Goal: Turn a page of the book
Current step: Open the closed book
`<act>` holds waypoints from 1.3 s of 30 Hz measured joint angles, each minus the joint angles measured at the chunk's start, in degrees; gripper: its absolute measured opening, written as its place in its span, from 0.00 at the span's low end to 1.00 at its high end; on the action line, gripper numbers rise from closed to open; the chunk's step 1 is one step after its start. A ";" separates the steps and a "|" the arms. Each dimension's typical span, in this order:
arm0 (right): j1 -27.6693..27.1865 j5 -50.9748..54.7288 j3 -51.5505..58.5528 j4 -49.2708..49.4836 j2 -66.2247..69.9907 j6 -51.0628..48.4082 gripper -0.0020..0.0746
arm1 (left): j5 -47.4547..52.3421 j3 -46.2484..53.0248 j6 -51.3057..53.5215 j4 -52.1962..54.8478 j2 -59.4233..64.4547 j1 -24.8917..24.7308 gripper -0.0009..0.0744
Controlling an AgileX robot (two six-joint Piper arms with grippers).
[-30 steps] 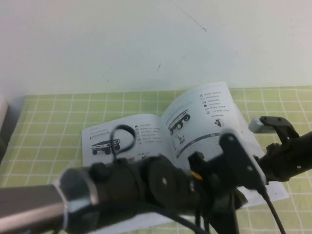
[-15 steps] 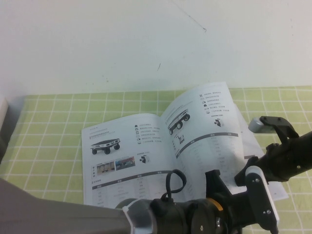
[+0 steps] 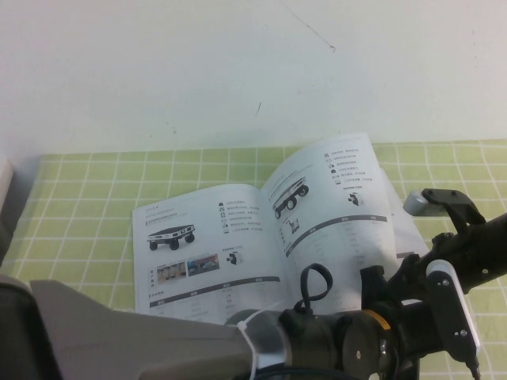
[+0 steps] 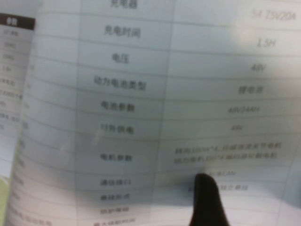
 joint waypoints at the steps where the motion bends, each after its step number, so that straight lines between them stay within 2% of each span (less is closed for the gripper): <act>1: 0.00 0.00 0.00 0.06 0.00 0.00 0.57 | 0.44 -0.80 0.00 0.00 0.64 0.00 0.01; 14: 0.00 0.00 0.00 0.57 0.12 0.00 0.57 | -0.90 -2.87 0.00 0.00 4.58 0.00 0.01; 27: 0.00 0.00 0.00 0.62 0.12 -0.09 0.57 | -6.54 -2.87 0.55 -0.39 5.65 0.00 0.01; 39: 0.00 0.00 0.00 0.70 0.12 -0.09 0.57 | -7.45 -3.05 4.21 -7.21 7.18 0.74 0.01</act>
